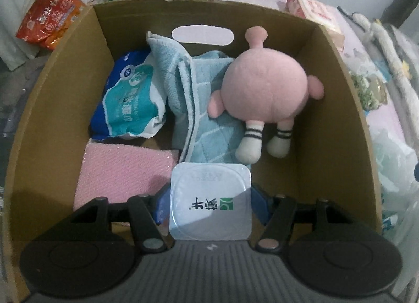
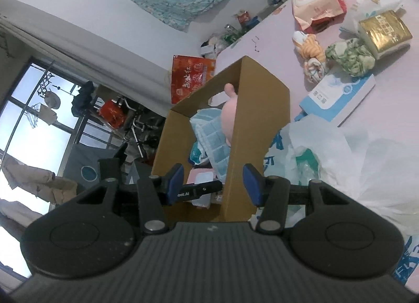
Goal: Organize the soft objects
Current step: 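Lower the white yogurt cup into the box and open the left tool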
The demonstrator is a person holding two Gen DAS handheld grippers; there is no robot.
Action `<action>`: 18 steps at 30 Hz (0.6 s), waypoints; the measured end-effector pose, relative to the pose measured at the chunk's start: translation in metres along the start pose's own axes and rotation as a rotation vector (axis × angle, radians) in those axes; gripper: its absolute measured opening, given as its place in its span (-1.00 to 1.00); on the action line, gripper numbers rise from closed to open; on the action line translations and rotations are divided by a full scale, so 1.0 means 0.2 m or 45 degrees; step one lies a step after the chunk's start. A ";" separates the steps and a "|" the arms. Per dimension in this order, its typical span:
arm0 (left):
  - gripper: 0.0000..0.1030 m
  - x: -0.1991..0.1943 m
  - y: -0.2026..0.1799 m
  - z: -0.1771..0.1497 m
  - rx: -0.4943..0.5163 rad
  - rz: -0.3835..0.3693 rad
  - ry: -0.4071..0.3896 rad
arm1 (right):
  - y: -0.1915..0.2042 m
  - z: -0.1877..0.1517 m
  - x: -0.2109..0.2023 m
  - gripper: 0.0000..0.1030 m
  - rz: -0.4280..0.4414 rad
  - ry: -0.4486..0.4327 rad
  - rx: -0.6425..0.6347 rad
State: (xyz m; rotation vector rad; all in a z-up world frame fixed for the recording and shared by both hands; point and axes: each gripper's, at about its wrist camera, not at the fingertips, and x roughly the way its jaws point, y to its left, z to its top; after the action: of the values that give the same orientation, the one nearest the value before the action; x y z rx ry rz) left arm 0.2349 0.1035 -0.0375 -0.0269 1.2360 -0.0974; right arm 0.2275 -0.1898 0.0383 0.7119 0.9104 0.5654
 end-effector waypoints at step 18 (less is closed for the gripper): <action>0.77 -0.46 -0.14 0.03 0.116 0.062 -0.285 | -0.04 0.04 -0.50 0.53 -0.035 -0.301 -0.106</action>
State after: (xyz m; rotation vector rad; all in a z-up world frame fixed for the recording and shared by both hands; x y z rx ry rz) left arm 0.2091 0.0840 0.0538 0.0702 1.0072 -0.1051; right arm 0.1854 -0.2672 0.0854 0.6738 0.6723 0.4803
